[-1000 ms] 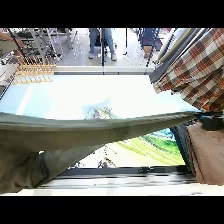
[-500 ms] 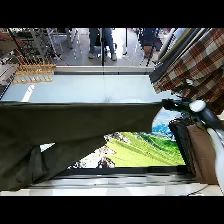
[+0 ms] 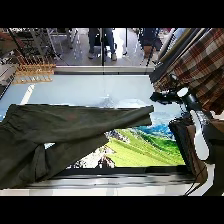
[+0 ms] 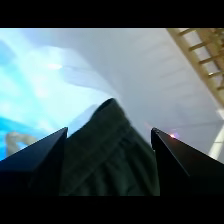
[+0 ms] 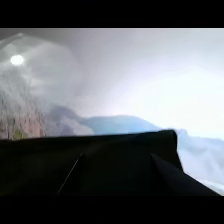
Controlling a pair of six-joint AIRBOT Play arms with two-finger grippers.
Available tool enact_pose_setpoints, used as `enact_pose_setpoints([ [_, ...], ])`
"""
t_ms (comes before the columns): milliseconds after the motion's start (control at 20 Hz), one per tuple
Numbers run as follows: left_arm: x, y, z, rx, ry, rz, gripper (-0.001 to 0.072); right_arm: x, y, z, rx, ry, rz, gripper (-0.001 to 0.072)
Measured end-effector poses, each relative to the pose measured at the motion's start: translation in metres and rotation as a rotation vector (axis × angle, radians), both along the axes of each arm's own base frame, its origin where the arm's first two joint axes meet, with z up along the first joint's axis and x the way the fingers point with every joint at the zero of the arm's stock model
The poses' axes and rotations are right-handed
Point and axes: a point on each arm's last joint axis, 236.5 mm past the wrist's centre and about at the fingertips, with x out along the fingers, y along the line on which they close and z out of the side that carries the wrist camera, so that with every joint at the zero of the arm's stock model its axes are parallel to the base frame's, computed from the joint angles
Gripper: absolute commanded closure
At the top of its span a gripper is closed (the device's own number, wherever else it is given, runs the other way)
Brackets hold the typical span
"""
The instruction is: Fold the clothes and pants, and hang the long-sleeved shirts on hangers.
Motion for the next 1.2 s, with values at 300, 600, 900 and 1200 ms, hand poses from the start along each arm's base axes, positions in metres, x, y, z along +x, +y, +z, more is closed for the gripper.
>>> enact_pose_setpoints([
  [300, -0.125, 0.023, -0.059, 0.033, 0.483, -0.08, 0.0127, -0.126, 0.08, -0.013, 0.201, 0.292, 0.247, 0.0246],
  [600, -0.158, -0.004, -0.114, -0.144, 0.63, -0.164, 0.0127, -0.228, 0.199, -0.024, 0.336, 0.416, 0.397, 0.0246],
  [900, -0.142, -0.025, -0.131, -0.244, 0.572, -0.218, 0.0127, -0.256, 0.287, -0.076, 0.312, 0.465, 0.365, 0.0246],
  [1200, -0.122, -0.041, -0.14, -0.31, 0.512, -0.242, 0.05, -0.243, 0.33, -0.102, 0.335, 0.498, 0.312, 0.0366],
])
